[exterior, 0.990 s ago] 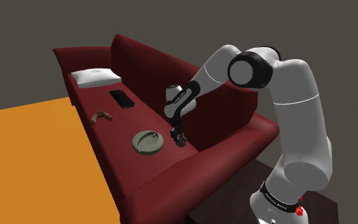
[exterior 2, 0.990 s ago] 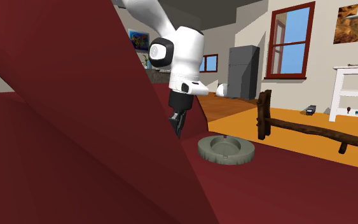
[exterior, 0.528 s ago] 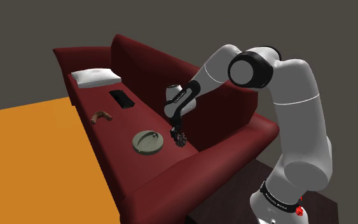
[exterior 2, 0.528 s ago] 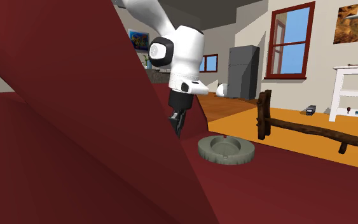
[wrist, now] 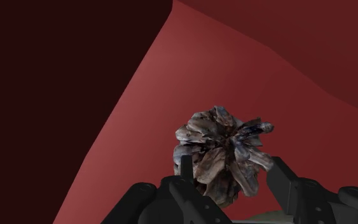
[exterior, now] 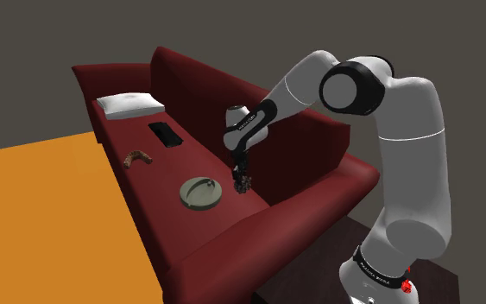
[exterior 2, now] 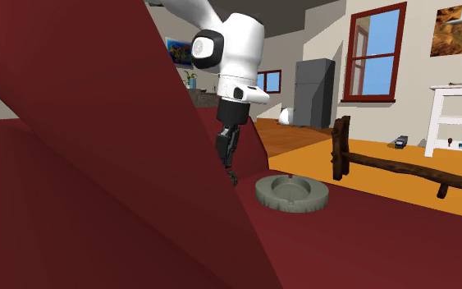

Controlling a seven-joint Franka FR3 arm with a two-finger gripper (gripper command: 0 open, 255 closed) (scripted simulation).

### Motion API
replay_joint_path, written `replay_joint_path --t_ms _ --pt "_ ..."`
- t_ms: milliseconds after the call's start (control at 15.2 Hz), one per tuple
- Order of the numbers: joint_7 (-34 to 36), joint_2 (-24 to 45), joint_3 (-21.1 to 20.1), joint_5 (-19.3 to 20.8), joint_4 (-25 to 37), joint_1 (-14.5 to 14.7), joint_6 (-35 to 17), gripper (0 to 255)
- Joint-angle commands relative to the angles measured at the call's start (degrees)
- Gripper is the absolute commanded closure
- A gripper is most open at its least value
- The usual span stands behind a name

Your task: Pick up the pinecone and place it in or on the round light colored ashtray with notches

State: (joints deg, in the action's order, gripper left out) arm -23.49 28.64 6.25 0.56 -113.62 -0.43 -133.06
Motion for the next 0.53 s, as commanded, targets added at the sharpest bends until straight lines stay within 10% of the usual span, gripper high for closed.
replay_joint_path --t_ms 0,462 --pt "0.00 -1.19 0.08 0.10 -0.09 0.06 1.10 255" --pt "0.05 -5.09 0.32 0.47 0.15 0.26 5.23 255"
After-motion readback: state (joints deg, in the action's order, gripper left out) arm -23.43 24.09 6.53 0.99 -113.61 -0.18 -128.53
